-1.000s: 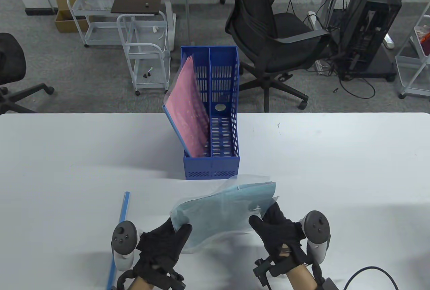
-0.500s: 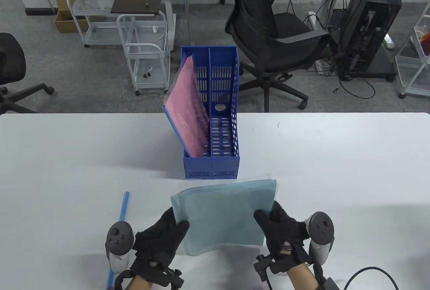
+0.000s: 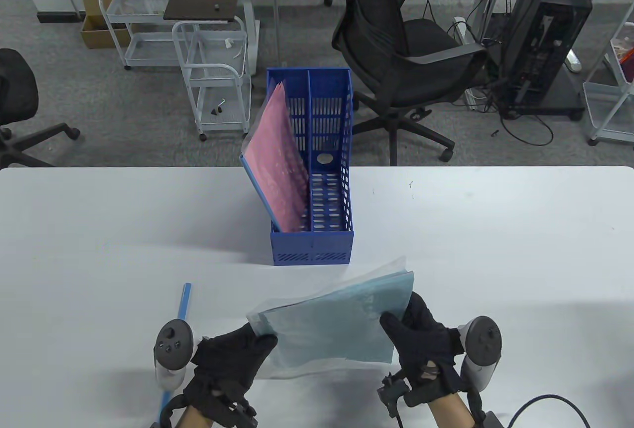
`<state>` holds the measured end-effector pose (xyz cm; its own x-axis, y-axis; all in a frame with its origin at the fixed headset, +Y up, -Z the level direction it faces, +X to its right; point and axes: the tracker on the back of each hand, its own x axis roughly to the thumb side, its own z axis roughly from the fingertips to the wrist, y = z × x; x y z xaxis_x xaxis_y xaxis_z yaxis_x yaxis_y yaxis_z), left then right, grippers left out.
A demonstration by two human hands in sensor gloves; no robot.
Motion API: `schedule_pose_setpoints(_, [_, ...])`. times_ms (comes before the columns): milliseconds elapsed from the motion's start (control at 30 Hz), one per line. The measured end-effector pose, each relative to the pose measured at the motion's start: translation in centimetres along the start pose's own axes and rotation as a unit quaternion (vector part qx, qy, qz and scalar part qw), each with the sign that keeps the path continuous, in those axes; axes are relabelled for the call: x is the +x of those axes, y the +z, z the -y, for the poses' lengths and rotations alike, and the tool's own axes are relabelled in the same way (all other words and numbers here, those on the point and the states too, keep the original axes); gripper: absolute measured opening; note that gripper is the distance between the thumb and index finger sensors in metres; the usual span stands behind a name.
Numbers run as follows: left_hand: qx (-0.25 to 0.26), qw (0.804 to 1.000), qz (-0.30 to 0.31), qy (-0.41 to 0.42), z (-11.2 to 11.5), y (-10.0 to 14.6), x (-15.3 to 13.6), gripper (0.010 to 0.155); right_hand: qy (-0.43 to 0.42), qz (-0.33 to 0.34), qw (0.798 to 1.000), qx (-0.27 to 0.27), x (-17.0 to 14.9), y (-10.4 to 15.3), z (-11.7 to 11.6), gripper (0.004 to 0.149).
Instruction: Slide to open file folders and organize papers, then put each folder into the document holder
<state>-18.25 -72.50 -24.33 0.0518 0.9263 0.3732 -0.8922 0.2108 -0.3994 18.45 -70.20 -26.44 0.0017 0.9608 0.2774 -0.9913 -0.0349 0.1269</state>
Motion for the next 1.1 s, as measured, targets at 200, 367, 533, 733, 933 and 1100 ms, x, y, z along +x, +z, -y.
schedule_pose_setpoints(200, [-0.036,0.999,0.000,0.015,-0.1,-0.2,-0.3,0.046,0.019,0.014,0.999,0.029,0.2,-0.1,-0.1,0.085])
schedule_pose_setpoints(367, [-0.087,0.996,-0.004,0.014,-0.2,-0.4,-0.3,0.046,0.019,-0.007,0.998,0.058,-0.2,-0.5,0.2,0.093])
schedule_pose_setpoints(533, [-0.093,0.996,-0.010,0.002,-0.3,-0.4,-0.4,0.046,-0.005,-0.014,0.994,0.105,-0.4,-0.8,0.1,0.062])
schedule_pose_setpoints(733, [0.035,0.999,-0.025,-0.012,-0.6,0.4,-0.2,0.051,0.046,0.020,0.999,0.004,0.9,0.0,-0.1,0.041])
schedule_pose_setpoints(933, [0.149,0.988,0.009,-0.040,-0.4,1.1,0.5,0.046,0.046,0.037,0.998,-0.028,1.5,0.5,-0.2,0.040])
schedule_pose_setpoints(1100, [0.097,0.991,-0.068,-0.061,0.1,0.7,-1.3,0.050,0.082,-0.075,0.994,-0.007,-0.4,0.2,-0.4,0.076])
